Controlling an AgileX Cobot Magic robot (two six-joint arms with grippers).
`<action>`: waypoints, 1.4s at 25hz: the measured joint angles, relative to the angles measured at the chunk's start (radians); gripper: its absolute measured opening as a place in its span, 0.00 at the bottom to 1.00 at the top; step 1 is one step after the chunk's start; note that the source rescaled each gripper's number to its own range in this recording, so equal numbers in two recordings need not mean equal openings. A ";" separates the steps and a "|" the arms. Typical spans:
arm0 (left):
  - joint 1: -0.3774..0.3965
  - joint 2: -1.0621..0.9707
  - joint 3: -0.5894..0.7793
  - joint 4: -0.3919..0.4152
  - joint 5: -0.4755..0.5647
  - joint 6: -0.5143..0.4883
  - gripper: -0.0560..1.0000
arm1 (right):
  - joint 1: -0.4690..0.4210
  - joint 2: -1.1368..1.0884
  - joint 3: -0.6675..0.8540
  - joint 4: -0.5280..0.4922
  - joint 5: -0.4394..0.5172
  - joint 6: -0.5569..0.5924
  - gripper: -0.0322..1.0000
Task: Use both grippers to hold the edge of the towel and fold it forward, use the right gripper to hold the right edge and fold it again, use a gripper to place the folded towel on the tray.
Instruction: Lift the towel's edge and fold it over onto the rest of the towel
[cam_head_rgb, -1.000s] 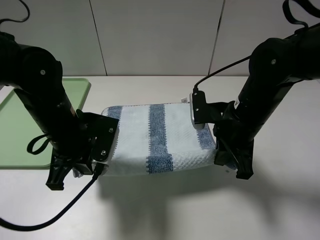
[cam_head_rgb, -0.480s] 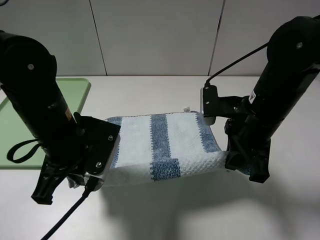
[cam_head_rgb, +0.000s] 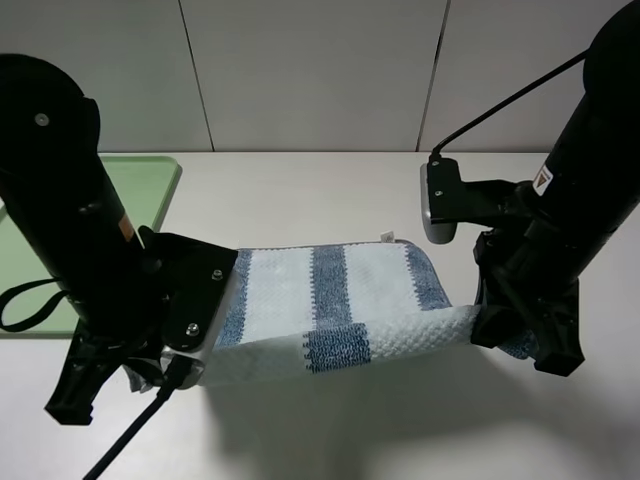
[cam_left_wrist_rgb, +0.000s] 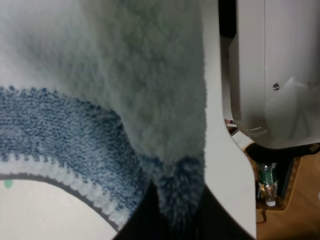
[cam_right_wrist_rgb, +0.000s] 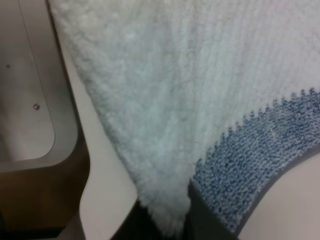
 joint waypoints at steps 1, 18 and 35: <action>0.000 -0.001 0.000 0.000 0.000 0.000 0.05 | 0.000 -0.001 0.000 0.000 0.001 0.000 0.03; 0.000 -0.001 0.000 0.179 -0.229 -0.074 0.05 | 0.000 -0.001 0.000 -0.127 -0.179 0.000 0.03; 0.096 -0.001 0.000 0.230 -0.448 -0.112 0.05 | 0.000 -0.001 0.000 -0.254 -0.417 0.000 0.03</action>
